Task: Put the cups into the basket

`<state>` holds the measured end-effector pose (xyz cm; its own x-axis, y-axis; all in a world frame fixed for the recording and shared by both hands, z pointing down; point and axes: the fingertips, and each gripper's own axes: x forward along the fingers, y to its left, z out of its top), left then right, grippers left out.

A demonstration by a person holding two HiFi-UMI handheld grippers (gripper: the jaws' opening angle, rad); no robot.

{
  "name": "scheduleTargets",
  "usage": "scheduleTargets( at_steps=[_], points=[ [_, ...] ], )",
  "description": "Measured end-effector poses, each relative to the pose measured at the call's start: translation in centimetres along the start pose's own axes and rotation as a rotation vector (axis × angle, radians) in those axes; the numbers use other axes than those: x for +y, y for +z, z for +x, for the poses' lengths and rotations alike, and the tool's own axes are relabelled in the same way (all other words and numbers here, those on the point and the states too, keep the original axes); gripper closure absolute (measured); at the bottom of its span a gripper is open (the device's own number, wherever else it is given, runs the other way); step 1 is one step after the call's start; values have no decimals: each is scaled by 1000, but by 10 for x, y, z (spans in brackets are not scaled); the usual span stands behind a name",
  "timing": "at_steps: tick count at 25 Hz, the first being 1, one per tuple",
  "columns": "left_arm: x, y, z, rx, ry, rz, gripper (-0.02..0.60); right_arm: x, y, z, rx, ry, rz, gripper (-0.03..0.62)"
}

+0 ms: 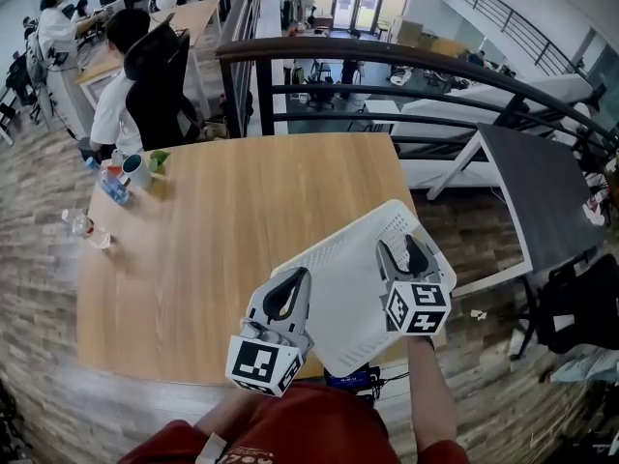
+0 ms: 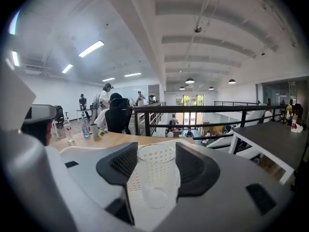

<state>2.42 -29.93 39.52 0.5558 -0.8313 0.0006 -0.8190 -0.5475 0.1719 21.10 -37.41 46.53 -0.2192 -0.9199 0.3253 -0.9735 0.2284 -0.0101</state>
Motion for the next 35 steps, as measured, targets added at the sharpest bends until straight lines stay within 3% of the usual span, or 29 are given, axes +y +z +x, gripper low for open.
scheduleTargets(
  at_steps=[6, 16, 35],
  points=[
    [6, -1, -2, 1, 10, -6, 575, -1, -11, 22, 77, -2, -21, 342],
    [10, -5, -3, 11, 23, -13, 575, -11, -45, 51, 187, -36, 32, 342],
    [17, -12, -2, 22, 40, -25, 575, -11, -89, 78, 384, -12, -55, 342]
  ],
)
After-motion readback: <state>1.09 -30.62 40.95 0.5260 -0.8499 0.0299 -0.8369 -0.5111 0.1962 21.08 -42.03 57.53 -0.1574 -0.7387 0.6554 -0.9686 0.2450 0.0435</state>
